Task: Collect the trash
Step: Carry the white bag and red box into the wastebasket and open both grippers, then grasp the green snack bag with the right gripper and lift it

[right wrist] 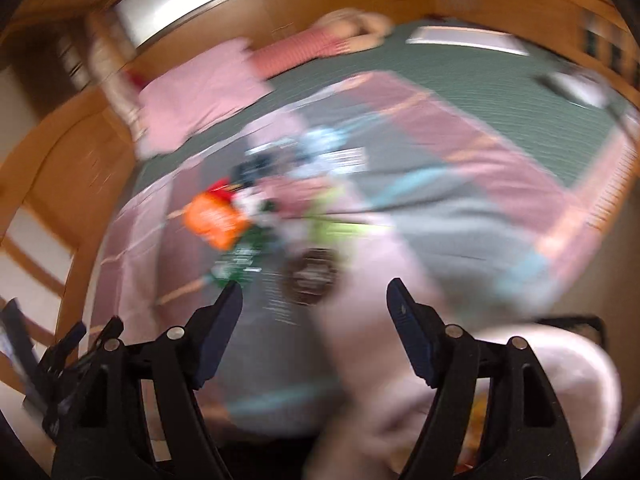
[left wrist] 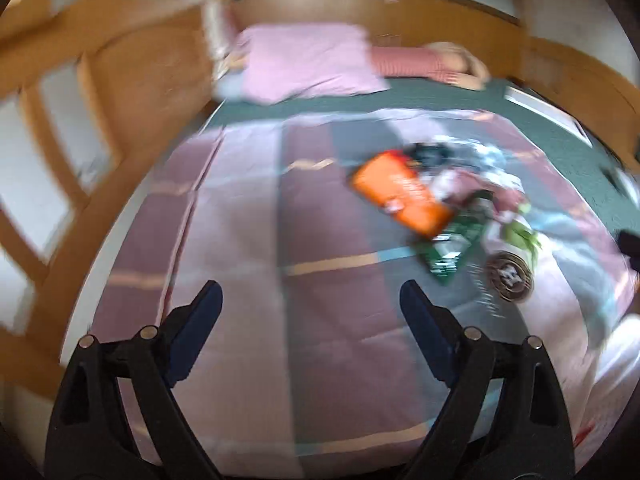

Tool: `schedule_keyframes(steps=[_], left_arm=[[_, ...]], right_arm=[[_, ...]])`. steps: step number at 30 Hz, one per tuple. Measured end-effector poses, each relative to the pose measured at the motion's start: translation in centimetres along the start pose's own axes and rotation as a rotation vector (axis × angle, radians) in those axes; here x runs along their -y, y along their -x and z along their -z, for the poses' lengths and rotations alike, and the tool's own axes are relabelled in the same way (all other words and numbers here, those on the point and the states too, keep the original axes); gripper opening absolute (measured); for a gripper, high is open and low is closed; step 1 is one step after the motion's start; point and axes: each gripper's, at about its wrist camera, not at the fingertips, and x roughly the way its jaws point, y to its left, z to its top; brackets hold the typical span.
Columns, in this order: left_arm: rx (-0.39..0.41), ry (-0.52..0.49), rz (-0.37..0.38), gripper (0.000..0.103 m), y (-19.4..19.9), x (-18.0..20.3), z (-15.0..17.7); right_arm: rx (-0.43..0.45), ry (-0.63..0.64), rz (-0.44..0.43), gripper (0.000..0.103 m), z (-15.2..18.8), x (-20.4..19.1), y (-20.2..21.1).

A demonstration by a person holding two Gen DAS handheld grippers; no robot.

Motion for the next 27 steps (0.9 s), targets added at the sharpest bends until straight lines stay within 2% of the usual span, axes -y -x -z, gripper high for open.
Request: schedule_keyframes(steps=[1, 3, 7, 8, 9, 10, 12, 15, 19, 22, 27], left_arm=[[-0.041, 0.069, 0.026, 0.091, -0.6, -1.4, 0.0], [-0.090, 0.141, 0.052, 0.092, -1.6, -2.8, 0.2], [-0.128, 0.143, 0.037, 0.092, -2.6, -4.0, 0.8], [-0.133, 0.145, 0.040, 0.093, -2.6, -4.6, 0.9], [-0.140, 0.150, 0.044, 0.093, -2.5, -5.2, 1.2], [-0.146, 0.157, 0.043, 0.093, -2.4, -5.7, 1.4], [-0.151, 0.175, 0.034, 0.093, -2.3, -7.3, 1.3], [-0.166, 0.239, 0.019, 0.094, -2.3, -9.1, 1.5], [-0.169, 0.397, 0.019, 0.094, -2.2, -12.2, 1.7], [-0.137, 0.505, 0.003, 0.094, -1.6, -14.9, 1.9], [-0.129, 0.676, -0.044, 0.094, -1.5, -19.2, 3.1]], right_arm=[[-0.018, 0.001, 0.011, 0.073, -0.4, -1.7, -2.3], [-0.049, 0.014, 0.090, 0.073, -1.1, -4.7, -7.4], [-0.175, -0.080, 0.162, 0.074, -1.5, -5.4, -15.0], [-0.196, -0.120, 0.145, 0.074, -1.0, -4.8, -16.2], [-0.211, -0.147, 0.111, 0.070, -0.6, -4.5, -17.1], [-0.220, -0.144, 0.098, 0.053, -0.2, -4.3, -17.7], [-0.178, -0.101, 0.091, 0.042, 0.3, -4.5, -17.2], [-0.159, -0.083, 0.061, 0.032, 0.8, -4.9, -15.7], [-0.185, -0.094, -0.059, 0.031, 2.5, -7.0, -12.6], [-0.267, 0.058, -0.152, 0.031, 4.6, -11.7, -11.8], [-0.335, 0.389, -0.170, 0.031, 9.2, -19.0, -12.6]])
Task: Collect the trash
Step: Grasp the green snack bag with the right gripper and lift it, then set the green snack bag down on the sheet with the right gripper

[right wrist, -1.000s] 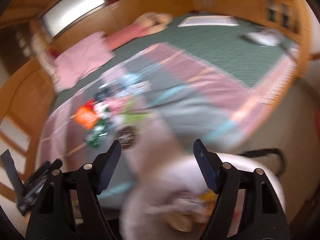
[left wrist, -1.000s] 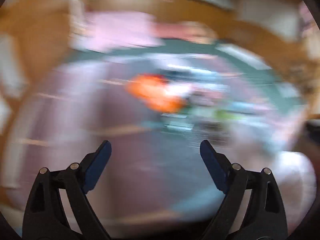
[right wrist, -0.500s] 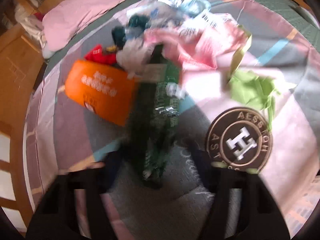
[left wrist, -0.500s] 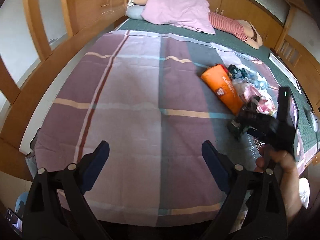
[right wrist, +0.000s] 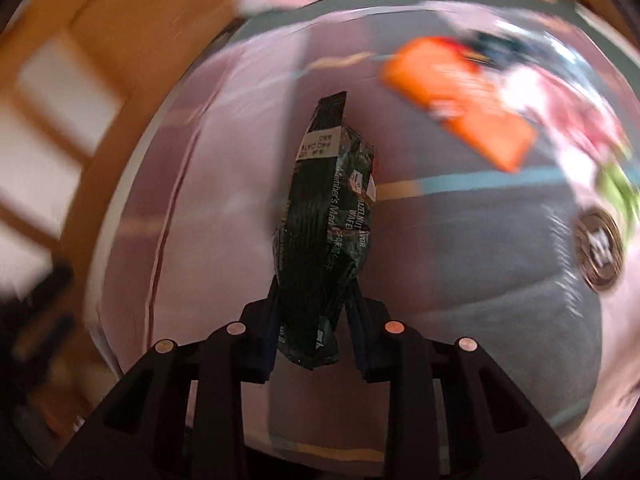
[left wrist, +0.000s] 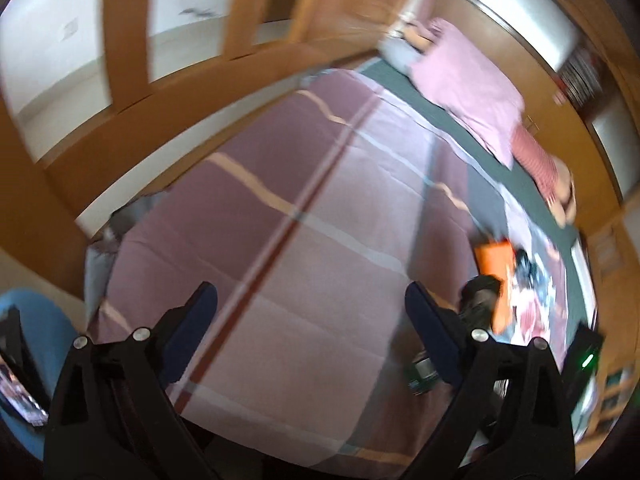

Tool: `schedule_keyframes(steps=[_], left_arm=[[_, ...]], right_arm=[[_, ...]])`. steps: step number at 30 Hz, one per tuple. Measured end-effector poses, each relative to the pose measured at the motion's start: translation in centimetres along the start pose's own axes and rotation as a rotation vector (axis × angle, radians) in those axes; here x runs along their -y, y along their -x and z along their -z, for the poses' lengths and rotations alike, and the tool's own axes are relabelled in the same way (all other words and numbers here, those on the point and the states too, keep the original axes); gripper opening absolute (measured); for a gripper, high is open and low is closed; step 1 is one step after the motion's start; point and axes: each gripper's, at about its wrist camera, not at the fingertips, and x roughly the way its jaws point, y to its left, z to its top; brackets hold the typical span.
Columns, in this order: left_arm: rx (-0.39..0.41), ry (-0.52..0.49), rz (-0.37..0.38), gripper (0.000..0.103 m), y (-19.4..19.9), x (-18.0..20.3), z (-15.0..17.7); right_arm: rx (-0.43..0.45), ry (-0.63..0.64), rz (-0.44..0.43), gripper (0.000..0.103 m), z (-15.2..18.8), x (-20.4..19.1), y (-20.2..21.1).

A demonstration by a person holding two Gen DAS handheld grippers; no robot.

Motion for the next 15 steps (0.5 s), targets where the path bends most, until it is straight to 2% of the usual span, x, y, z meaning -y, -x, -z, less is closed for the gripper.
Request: schedule_keyframes(steps=[2, 4, 5, 6, 7, 8, 9, 10, 11, 14, 15], left_arm=[[-0.016, 0.048, -0.009, 0.094, -0.4, -1.2, -0.3], [-0.034, 0.082, -0.001, 0.095, -0.7, -1.9, -0.5], [-0.038, 0.097, 0.007, 0.095, -0.7, -2.3, -0.7], [-0.039, 0.112, 0.013, 0.096, -0.7, -2.5, -0.8], [-0.037, 0.128, 0.016, 0.097, -0.7, -2.8, -0.9], [-0.033, 0.146, 0.016, 0.097, -0.7, -3.1, -0.9], [-0.032, 0.158, 0.017, 0.098, -0.6, -3.3, -0.9], [-0.036, 0.163, 0.020, 0.098, -0.6, -3.3, -0.8], [-0.047, 0.159, 0.027, 0.098, -0.8, -3.3, -0.7], [-0.085, 0.131, 0.043, 0.098, -1.3, -2.7, -0.3], [-0.095, 0.125, 0.049, 0.098, -1.4, -2.5, -0.1]], right_arm=[[-0.040, 0.045, -0.015, 0.035, 0.7, -1.1, -1.4], [-0.102, 0.032, -0.102, 0.037, 0.6, -1.1, -2.1], [-0.082, -0.001, -0.180, 0.039, 0.4, -0.9, -1.3], [-0.017, -0.040, -0.244, 0.048, 0.0, -0.2, -0.1], [0.046, -0.067, -0.262, 0.058, -0.3, 0.2, 1.2], [0.149, -0.098, -0.255, 0.063, -0.5, 1.2, 3.0], [0.226, -0.115, -0.222, 0.072, -0.6, 2.0, 4.4], [0.317, -0.137, -0.134, 0.076, -0.5, 3.1, 5.9], [0.356, -0.155, -0.065, 0.076, -0.8, 3.9, 6.3], [0.368, -0.254, 0.156, 0.077, -1.4, 7.1, 6.1], [0.360, -0.295, 0.195, 0.077, -1.7, 8.3, 5.8]])
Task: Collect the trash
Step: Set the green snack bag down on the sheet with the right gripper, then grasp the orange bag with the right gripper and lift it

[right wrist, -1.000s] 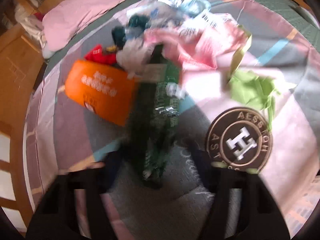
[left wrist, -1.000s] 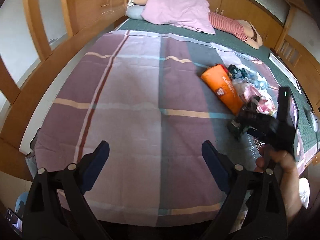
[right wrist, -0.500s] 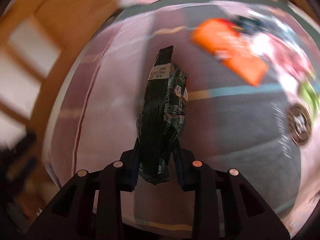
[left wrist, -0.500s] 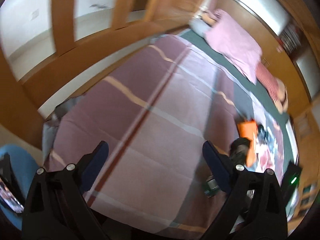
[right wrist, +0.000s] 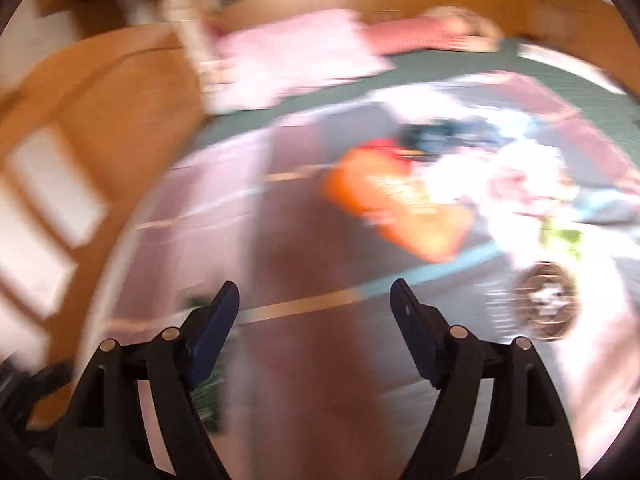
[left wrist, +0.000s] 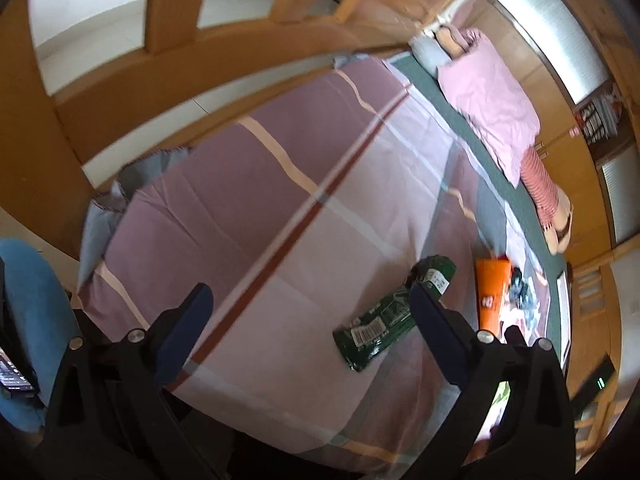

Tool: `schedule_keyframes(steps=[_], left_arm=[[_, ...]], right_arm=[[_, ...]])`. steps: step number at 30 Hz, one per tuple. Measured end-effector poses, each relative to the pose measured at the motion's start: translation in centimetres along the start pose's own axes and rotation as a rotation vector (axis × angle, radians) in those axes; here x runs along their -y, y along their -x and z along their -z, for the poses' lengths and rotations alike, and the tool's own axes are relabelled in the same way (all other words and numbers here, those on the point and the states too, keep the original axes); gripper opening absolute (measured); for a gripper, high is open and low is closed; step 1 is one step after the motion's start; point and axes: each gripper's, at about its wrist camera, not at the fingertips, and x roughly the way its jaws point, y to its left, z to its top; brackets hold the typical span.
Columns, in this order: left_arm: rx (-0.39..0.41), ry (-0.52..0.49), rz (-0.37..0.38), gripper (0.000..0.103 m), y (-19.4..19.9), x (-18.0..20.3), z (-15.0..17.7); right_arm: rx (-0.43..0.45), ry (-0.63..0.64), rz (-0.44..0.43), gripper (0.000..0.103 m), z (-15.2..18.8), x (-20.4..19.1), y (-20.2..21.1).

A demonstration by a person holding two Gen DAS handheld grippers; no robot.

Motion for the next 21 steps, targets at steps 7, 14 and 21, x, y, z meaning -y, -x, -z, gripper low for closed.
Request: schedule_keyframes(steps=[7, 14, 21], left_arm=[[-0.041, -0.023, 0.012, 0.098, -1.0, 0.8, 0.7], [-0.093, -0.012, 0.017, 0.098, -2.1, 0.8, 0.8], [-0.098, -0.034, 0.017, 0.098, -2.2, 1.2, 0.9]], right_arm=[[0.068, 0.202, 0.200, 0.077, -4.6, -1.7, -6.4], [-0.178, 0.529, 0.355, 0.077, -4.3, -3.3, -15.5], [-0.160, 0.439, 0.242, 0.035, -4.4, -2.4, -13.8]])
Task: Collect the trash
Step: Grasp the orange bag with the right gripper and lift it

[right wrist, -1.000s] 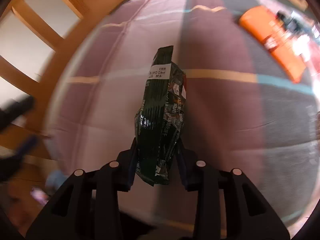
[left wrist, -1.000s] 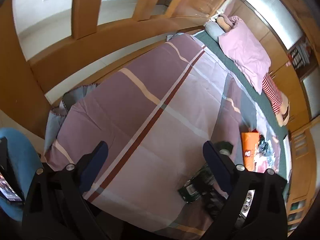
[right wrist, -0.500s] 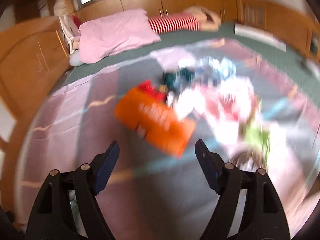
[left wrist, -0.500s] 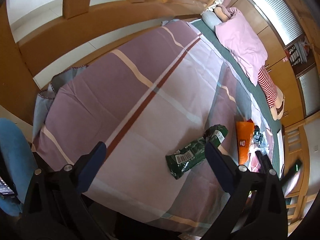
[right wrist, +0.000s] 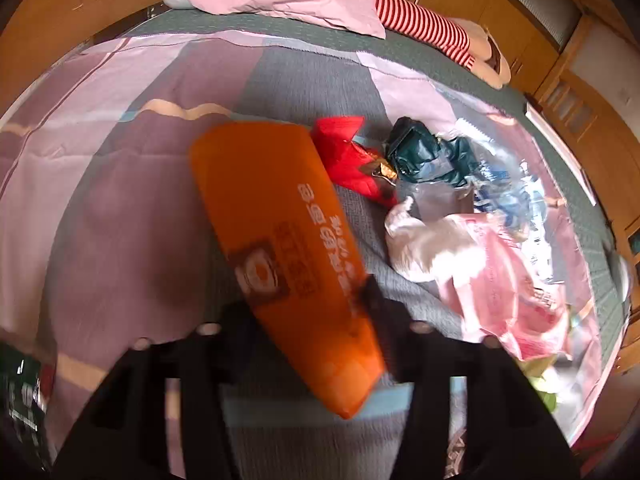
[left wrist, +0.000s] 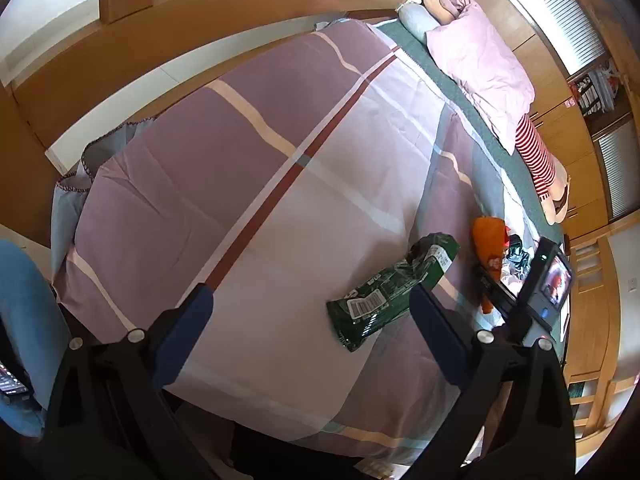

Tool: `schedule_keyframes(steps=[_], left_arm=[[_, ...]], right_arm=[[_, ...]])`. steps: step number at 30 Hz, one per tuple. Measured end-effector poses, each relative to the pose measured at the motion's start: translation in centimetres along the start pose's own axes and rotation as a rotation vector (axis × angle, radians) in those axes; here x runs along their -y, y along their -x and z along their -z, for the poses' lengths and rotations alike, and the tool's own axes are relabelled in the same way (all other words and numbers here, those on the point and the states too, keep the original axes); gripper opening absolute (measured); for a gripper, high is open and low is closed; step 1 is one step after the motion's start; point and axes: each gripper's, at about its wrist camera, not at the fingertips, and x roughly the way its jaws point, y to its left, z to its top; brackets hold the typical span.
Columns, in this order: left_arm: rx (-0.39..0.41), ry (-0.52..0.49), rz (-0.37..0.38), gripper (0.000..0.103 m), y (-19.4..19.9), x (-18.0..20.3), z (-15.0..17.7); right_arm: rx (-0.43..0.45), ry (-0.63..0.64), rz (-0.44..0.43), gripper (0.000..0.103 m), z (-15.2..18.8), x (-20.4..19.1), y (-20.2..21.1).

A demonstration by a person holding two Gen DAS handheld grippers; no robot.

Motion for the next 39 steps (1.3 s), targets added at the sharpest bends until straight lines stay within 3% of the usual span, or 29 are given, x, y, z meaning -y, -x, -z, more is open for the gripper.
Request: schedule_keyframes(steps=[3, 6, 8, 10, 11, 12, 16, 18, 21, 25, 26, 27, 29, 30, 31, 34, 39], left_arm=[[-0.006, 0.021, 0.002, 0.098, -0.2, -0.4, -0.2], [0.003, 0.047, -0.003, 0.098, 0.0, -1.0, -0.6], [0.007, 0.057, -0.002, 0.098, 0.1, -1.4, -0.7], [0.006, 0.058, -0.007, 0.098, 0.1, -1.6, -0.7], [0.004, 0.057, -0.008, 0.098, 0.1, -1.6, -0.7], [0.002, 0.057, -0.009, 0.098, 0.1, -1.7, -0.8], [0.003, 0.069, -0.015, 0.098, 0.2, -2.1, -0.9], [0.002, 0.072, -0.012, 0.098, 0.2, -2.2, -0.8], [0.001, 0.076, -0.008, 0.098, 0.2, -2.2, -0.9], [0.001, 0.085, -0.008, 0.098, 0.2, -2.2, -0.8], [0.000, 0.085, -0.009, 0.098, 0.2, -2.2, -0.8], [-0.002, 0.084, -0.010, 0.098, 0.1, -2.2, -0.8], [0.000, 0.082, -0.019, 0.098, 0.0, -2.2, -0.7], [-0.001, 0.080, -0.027, 0.098, -0.2, -2.2, -0.8], [-0.004, 0.078, -0.035, 0.098, -0.5, -2.2, -0.8], [-0.027, 0.067, -0.051, 0.098, -1.5, -1.9, -0.6], [-0.047, -0.056, -0.040, 0.098, -3.8, 0.9, 0.2]], right_arm=[[-0.024, -0.040, -0.074, 0.029, 1.6, -0.6, 2.4], [-0.111, -0.060, -0.144, 0.030, 4.6, -2.1, 4.7], [-0.123, -0.051, -0.226, 0.033, 6.3, -3.2, 6.6], [-0.136, -0.090, -0.416, 0.044, 7.2, -3.5, 8.0], [-0.140, -0.121, -0.513, 0.060, 7.6, -3.5, 8.6], [-0.123, -0.128, -0.552, 0.073, 7.7, -3.5, 9.2], [-0.003, -0.039, -0.438, 0.085, 6.9, -4.2, 9.9], [-0.056, -0.013, -0.433, 0.085, 6.9, -4.9, 8.1], [-0.133, -0.020, -0.515, 0.085, 7.9, -5.5, 7.0], [-0.124, 0.106, -0.457, 0.084, 8.4, -8.3, 7.3], [-0.139, 0.132, -0.454, 0.076, 8.6, -8.9, 7.4], [-0.153, 0.150, -0.450, 0.061, 8.8, -9.4, 7.2], [-0.137, 0.170, -0.408, 0.047, 8.8, -9.8, 7.5], [-0.132, 0.160, -0.405, 0.034, 8.8, -9.5, 7.6], [-0.132, 0.117, -0.397, 0.027, 8.6, -8.9, 7.7], [-0.124, -0.056, -0.376, 0.027, 8.5, -6.0, 7.8], [-0.087, -0.262, -0.347, 0.027, 8.6, -1.9, 8.2]])
